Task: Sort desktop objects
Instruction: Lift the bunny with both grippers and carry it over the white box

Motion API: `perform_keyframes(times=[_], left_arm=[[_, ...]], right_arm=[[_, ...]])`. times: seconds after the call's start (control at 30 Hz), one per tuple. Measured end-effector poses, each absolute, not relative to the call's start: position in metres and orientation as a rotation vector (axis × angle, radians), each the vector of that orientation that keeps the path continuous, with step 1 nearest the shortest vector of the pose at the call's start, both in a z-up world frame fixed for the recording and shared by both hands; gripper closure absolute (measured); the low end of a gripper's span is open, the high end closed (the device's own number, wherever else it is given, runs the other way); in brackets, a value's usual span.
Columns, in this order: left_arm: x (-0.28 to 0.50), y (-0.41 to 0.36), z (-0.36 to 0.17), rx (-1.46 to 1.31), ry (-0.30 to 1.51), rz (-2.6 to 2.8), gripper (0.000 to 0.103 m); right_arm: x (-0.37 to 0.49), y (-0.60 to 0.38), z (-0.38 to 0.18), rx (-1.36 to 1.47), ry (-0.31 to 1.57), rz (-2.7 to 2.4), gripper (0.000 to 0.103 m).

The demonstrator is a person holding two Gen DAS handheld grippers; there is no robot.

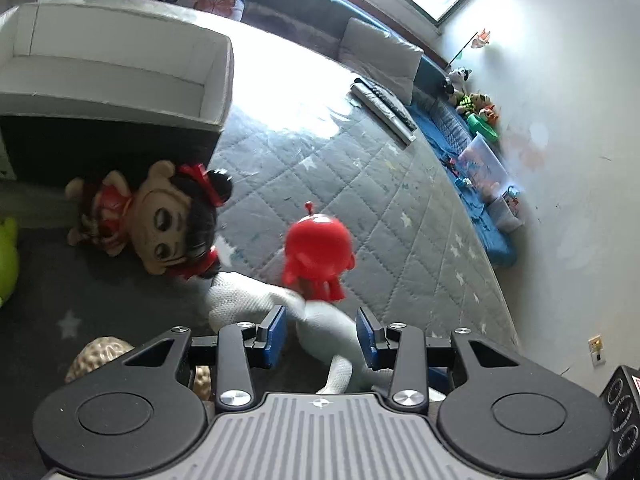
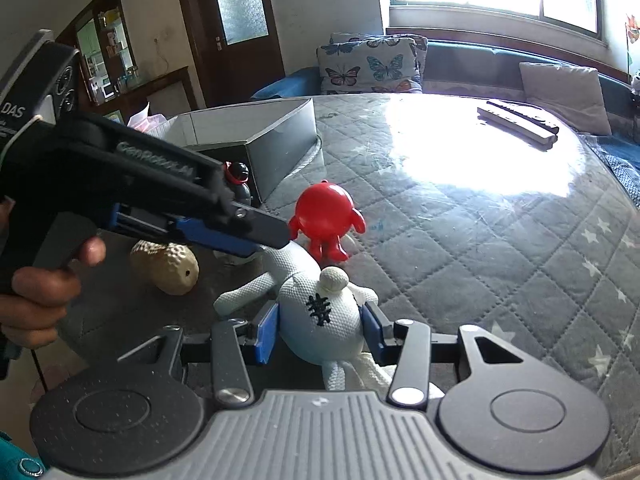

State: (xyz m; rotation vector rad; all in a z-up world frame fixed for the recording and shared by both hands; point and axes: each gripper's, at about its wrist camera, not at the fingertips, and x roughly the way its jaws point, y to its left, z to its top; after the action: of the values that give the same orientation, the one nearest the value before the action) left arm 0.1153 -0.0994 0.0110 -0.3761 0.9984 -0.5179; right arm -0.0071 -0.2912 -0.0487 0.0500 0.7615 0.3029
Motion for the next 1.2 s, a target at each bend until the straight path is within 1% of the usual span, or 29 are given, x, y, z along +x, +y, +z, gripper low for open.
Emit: perform_keyframes(times=[0.5, 0.57, 0.73, 0.93, 1.2], left_arm=[[0.125, -0.138, 0.001, -0.289, 1.04, -0.491, 0.063], [0.125, -0.14, 0.0, -0.275, 1.031, -0.502, 0.067], [0.12, -0.137, 0.003, -0.268, 1.007, -0.521, 0.073], [0.109, -0.122, 0.023, -0.266, 0.923, -0.528, 0.075], [0.117, -0.073, 0.066, -0.318, 0.758, -0.442, 0.075]], right_arm=[[-0.009, -0.302, -0.052, 0.088, 0.757, 0.315, 0.058], [-0.008, -0.302, -0.054, 0.086, 0.762, 0.32, 0.058], [-0.011, -0.299, -0.052, 0.077, 0.764, 0.324, 0.061], [-0.013, -0.29, -0.041, 0.05, 0.732, 0.35, 0.062], [0.017, -0.252, -0.003, -0.037, 0.614, 0.459, 0.062]])
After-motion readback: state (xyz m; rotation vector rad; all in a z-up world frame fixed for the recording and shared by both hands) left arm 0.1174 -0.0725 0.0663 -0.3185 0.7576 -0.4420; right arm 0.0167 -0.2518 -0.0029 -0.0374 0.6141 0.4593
